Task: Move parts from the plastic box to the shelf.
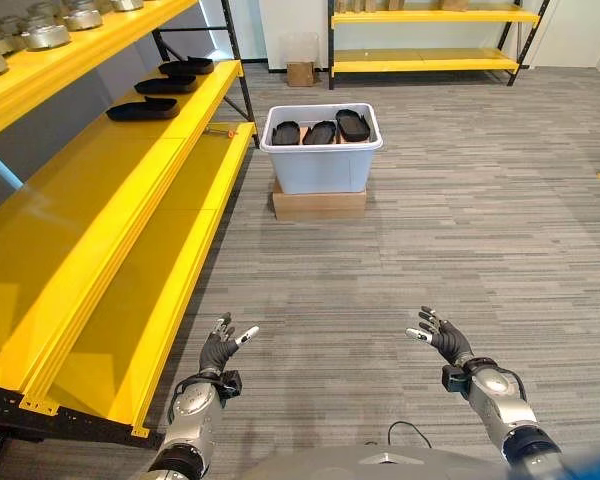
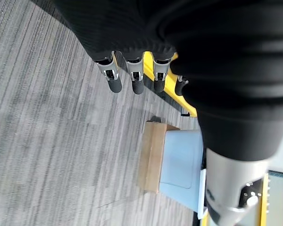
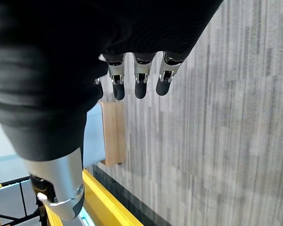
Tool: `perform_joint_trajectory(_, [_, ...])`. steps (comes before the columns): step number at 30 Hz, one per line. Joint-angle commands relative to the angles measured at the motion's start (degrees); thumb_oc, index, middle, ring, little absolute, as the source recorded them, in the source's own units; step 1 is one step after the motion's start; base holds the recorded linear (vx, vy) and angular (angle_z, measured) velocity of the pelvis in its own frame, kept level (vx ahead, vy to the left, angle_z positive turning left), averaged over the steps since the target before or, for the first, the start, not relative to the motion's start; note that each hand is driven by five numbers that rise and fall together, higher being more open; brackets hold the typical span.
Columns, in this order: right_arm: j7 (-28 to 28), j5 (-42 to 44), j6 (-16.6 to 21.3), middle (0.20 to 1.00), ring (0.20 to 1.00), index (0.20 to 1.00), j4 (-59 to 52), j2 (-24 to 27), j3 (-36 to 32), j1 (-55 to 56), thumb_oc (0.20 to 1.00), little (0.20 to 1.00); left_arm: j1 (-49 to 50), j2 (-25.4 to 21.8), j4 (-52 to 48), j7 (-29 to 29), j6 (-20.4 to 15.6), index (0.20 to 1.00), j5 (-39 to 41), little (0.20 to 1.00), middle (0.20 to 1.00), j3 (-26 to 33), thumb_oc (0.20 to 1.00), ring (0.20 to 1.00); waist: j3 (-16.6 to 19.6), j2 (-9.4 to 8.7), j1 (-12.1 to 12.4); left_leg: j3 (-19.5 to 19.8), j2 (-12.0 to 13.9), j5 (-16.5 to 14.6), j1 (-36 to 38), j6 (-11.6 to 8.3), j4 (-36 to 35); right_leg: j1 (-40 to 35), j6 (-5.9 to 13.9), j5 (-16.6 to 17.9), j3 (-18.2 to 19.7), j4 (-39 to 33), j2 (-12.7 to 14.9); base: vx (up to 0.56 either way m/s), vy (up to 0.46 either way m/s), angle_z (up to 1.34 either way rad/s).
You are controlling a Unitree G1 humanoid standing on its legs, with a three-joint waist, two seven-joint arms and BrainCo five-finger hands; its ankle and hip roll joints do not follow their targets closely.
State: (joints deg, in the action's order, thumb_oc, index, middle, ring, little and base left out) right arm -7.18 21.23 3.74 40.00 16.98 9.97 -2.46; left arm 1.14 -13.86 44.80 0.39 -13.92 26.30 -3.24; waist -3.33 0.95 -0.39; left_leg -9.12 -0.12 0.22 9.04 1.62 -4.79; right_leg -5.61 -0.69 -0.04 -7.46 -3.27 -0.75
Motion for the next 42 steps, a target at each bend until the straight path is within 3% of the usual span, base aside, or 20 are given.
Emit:
perform_joint_trajectory(1, [1.77, 1.3, 1.57, 1.0, 1.0, 1.0, -0.17, 0.69, 1.24, -3.07, 1.0, 1.0, -2.7, -0.6, 1.95, 0.46, -1.75, 1.0, -0.04, 1.0, 1.0, 0.61, 1.0, 1.0, 1.17, -3.01, 0.02, -2.65, 0.04, -0.54, -1.65, -1.69, -0.21, -0.72, 4.15, 3.74, -2.12, -1.73, 2.7, 0.0, 0.0, 0.0])
perform_joint_trajectory(6, [2.38, 1.47, 1.5, 1.0, 1.0, 1.0, -0.43, 0.37, 1.61, -3.42, 1.0, 1.0, -2.7, -0.43, 1.86, 1.86, 0.19, 1.0, 1.09, 1.0, 1.0, 0.75, 1.0, 1.0, 1.11, -2.94, 0.22, -2.6, -0.08, -0.63, -1.71, -1.52, -0.21, -0.73, 4.15, 3.73, -2.3, -1.73, 2.79, 0.0, 0.0, 0.0])
perform_joint_trajectory(11, [2.44, 2.26, 0.76, 1.0, 1.0, 1.0, -1.56, 0.32, 1.61, -3.6, 1.0, 1.0, -2.71, -0.19, 1.87, -0.63, 0.89, 1.0, 1.87, 1.0, 1.0, 0.54, 1.0, 1.0, 1.04, -2.9, 0.11, -3.07, -0.1, -0.65, -1.57, -1.47, -0.21, -0.78, 4.19, 3.75, -2.48, -1.73, 2.9, 0.0, 0.0, 0.0])
perform_joint_trajectory(14, [1.3, 2.34, 0.74, 1.0, 1.0, 1.0, -1.97, 0.45, 1.23, -3.33, 1.0, 1.0, -2.36, 0.46, 0.85, -3.37, 3.36, 1.0, 8.45, 1.0, 1.0, 0.96, 1.0, 1.0, 0.75, -2.84, 0.11, -3.16, -0.26, -0.68, -1.37, -1.29, -0.21, -0.91, 4.21, 3.86, -2.56, -1.73, 3.05, 0.0, 0.031, 0.0])
perform_joint_trajectory(18, [0.67, 3.6, 0.25, 1.0, 1.0, 1.0, -2.33, 0.34, 0.77, -3.23, 1.0, 1.0, -2.02, 0.85, -0.95, -4.02, 1.88, 1.0, 12.47, 1.0, 1.0, 1.78, 1.0, 1.0, 0.75, -2.9, 0.31, -2.9, -0.59, -0.87, -1.22, -1.05, -0.21, -1.1, 4.3, 3.99, -2.57, -1.73, 3.15, 0.02, 0.037, 0.0])
perform_joint_trajectory(22, [0.58, 4.18, -0.48, 1.0, 1.0, 1.0, -2.76, 0.1, 0.62, -3.36, 1.0, 1.0, -2.18, 0.68, -1.8, -3.6, 1.48, 1.0, 9.41, 1.0, 1.0, 0.96, 1.0, 1.0, 0.46, -3.17, 0.54, -2.17, -0.94, -0.99, -1.4, -0.65, -0.21, -1.22, 4.29, 4.11, -2.65, -1.73, 3.18, 0.0, 0.008, 0.0])
perform_joint_trajectory(24, [0.87, 4.45, -0.9, 1.0, 1.0, 1.0, -2.75, -0.11, 0.72, -3.16, 1.0, 1.0, -2.38, 0.64, -1.7, -1.87, -0.68, 1.0, 8.43, 1.0, 1.0, 0.83, 1.0, 1.0, 0.47, -3.24, 0.52, -1.94, -1.18, -1.16, -1.37, -0.5, -0.21, -1.27, 4.31, 4.06, -2.59, -1.73, 3.15, 0.03, 0.035, 0.0])
perform_joint_trajectory(26, [1.36, 4.58, -0.95, 1.0, 1.0, 1.0, -2.37, -0.38, 0.85, -2.87, 1.0, 1.0, -2.34, 0.54, -1.74, -2.17, 1.15, 1.0, 7.85, 1.0, 1.0, 0.69, 1.0, 1.0, 0.54, -3.32, 0.62, -1.93, -1.29, -1.23, -1.39, -0.37, -0.21, -1.34, 4.39, 4.01, -2.65, -1.73, 3.23, 0.04, 0.032, 0.0])
perform_joint_trajectory(35, [1.46, 4.48, -1.65, 1.0, 1.0, 1.0, -1.69, -0.34, 0.66, -3.27, 1.0, 1.0, -2.66, -0.07, 0.27, 0.72, 2.69, 1.0, 2.57, 1.0, 1.0, 0.15, 1.0, 1.0, 0.28, -3.3, 0.58, -2.33, -1.53, -1.27, -1.09, -0.03, -0.21, -1.84, 4.52, 4.11, -3.2, -1.73, 3.55, 0.03, 0.053, 0.0])
perform_joint_trajectory(38, [1.51, 3.9, -1.98, 1.0, 1.0, 1.0, -2.0, 0.02, 0.87, -3.76, 1.0, 1.0, -2.92, -0.46, 2.33, -1.41, 6.36, 1.0, 0.63, 1.0, 1.0, -0.7, 1.0, 1.0, -0.24, -3.08, 0.41, -1.91, -1.98, -1.29, -0.77, 0.65, -0.21, -2.29, 4.33, 3.76, -3.21, -0.96, 3.67, 0.04, 0.143, 0.01])
perform_joint_trajectory(42, [1.37, 3.85, -2.12, 1.0, 1.0, 1.0, -2.02, 0.32, 0.92, -4.14, 1.0, 1.0, -3.22, -0.74, 3.45, -1.78, 6.18, 1.0, 0.97, 1.0, 1.0, -0.9, 1.0, 1.0, -0.46, -2.89, 0.27, -1.58, -2.3, -1.45, -0.63, 1.13, -0.21, -1.96, 4.26, 2.98, -2.88, 0.59, 3.74, 0.02, 0.103, 0.01])
